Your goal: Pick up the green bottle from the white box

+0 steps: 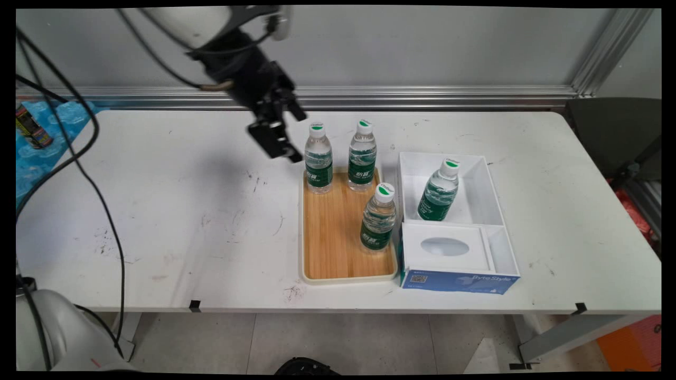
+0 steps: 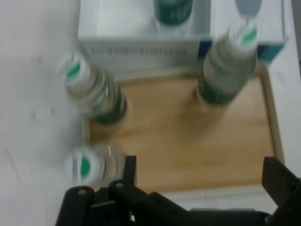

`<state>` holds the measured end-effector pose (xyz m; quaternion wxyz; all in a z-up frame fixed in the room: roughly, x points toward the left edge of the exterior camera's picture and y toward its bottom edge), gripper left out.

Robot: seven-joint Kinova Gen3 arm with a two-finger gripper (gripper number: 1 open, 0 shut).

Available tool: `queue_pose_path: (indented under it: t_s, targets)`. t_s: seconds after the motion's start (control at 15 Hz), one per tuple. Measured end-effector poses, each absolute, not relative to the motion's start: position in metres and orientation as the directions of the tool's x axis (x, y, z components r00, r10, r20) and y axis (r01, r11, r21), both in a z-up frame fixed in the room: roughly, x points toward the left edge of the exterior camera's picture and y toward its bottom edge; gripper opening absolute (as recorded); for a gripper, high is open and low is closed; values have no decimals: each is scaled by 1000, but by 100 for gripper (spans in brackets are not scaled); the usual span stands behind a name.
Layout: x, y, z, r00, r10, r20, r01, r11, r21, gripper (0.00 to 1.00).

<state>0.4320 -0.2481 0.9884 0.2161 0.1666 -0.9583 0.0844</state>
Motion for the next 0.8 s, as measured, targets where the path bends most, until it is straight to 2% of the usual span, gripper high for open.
queue_pose_path:
  t_s: [0.53, 0.8]
  targets:
    - [360, -276, 983, -827, -252, 503, -348, 932, -105, 100]
    - [327, -294, 964, -814, -235, 531, -345, 931, -117, 100]
